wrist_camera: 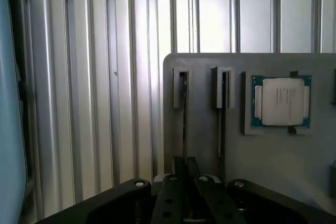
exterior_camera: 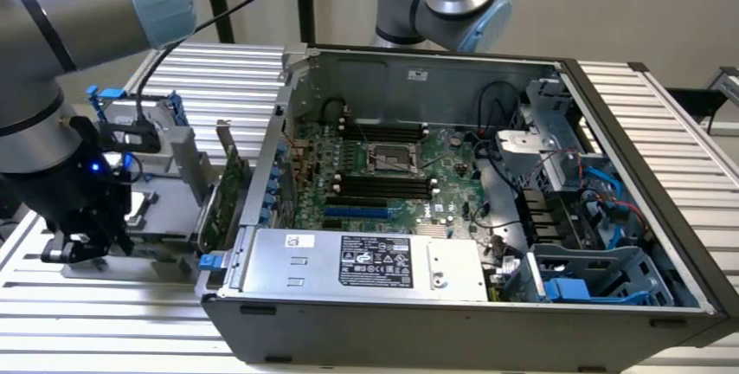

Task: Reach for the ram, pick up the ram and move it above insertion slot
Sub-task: 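Pick up the ram and move it above insertion slot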

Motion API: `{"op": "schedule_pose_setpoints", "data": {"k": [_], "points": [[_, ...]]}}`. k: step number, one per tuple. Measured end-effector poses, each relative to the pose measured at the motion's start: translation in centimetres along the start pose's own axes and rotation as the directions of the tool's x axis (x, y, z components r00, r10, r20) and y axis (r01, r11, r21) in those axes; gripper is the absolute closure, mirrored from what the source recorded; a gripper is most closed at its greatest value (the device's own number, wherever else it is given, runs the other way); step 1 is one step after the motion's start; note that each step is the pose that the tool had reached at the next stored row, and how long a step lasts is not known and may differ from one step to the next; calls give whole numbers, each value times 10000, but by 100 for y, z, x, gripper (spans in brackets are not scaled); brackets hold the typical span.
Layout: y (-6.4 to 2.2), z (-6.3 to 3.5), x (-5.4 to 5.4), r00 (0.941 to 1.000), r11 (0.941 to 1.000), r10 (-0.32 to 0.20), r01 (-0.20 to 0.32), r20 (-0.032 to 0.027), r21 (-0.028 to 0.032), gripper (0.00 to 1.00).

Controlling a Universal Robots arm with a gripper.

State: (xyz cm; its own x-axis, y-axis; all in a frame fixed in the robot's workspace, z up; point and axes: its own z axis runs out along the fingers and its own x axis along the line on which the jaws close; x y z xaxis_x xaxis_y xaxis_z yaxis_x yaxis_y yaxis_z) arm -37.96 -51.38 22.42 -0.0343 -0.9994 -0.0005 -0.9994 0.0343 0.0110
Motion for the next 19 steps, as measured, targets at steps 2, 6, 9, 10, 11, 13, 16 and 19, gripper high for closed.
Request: {"op": "schedule_pose_setpoints", "data": {"k": [2, 6, 9, 10, 11, 13, 16, 19], "points": [[1, -91, 0, 10000, 10000, -33, 33, -1, -1, 86], [1, -273, -1, 9999, 9999, -169, 169, -2, 0, 86], [-5, -408, -1, 9994, 9994, -358, 358, 0, 0, 86], [-8, -457, -1, 9991, 9991, -430, 430, 4, -1, 86], [-12, -501, -1, 9988, 9988, -497, 497, 12, 0, 86], [-23, -592, -1, 9981, 9981, -608, 608, 25, -1, 86], [-65, -727, -3, 9977, 9977, -672, 672, 34, -1, 86], [-126, -867, -5, 9975, 9975, -700, 700, 37, -1, 86]]}}
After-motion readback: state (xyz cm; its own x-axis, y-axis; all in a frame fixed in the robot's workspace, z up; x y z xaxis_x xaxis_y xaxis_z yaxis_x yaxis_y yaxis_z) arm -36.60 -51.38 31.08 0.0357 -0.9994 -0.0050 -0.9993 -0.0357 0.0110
